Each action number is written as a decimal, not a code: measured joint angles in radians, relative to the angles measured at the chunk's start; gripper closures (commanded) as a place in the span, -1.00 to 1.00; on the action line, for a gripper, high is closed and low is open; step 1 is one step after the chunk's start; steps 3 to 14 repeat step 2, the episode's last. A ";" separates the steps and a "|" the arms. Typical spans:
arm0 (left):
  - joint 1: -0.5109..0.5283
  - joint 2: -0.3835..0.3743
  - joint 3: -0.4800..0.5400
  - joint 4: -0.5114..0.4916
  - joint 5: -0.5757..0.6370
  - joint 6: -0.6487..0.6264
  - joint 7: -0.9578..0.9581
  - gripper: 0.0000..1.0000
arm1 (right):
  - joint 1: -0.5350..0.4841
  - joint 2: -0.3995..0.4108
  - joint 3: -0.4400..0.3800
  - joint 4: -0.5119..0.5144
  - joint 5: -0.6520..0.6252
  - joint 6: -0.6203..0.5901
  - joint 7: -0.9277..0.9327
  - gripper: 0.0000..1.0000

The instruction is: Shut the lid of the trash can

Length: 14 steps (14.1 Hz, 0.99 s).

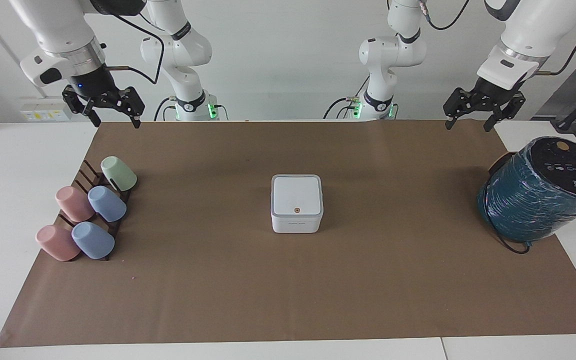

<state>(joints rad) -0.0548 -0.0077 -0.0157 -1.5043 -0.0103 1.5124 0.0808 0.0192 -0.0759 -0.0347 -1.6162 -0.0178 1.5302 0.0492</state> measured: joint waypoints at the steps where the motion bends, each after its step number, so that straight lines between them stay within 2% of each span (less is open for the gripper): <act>1: 0.000 0.000 -0.002 0.000 0.001 0.000 0.000 -1.00 | -0.001 0.000 -0.001 -0.001 0.000 0.000 0.000 -1.00; 14: 0.000 0.000 -0.003 0.000 0.001 0.001 0.000 -1.00 | -0.002 0.000 -0.001 -0.002 0.000 0.000 0.000 -1.00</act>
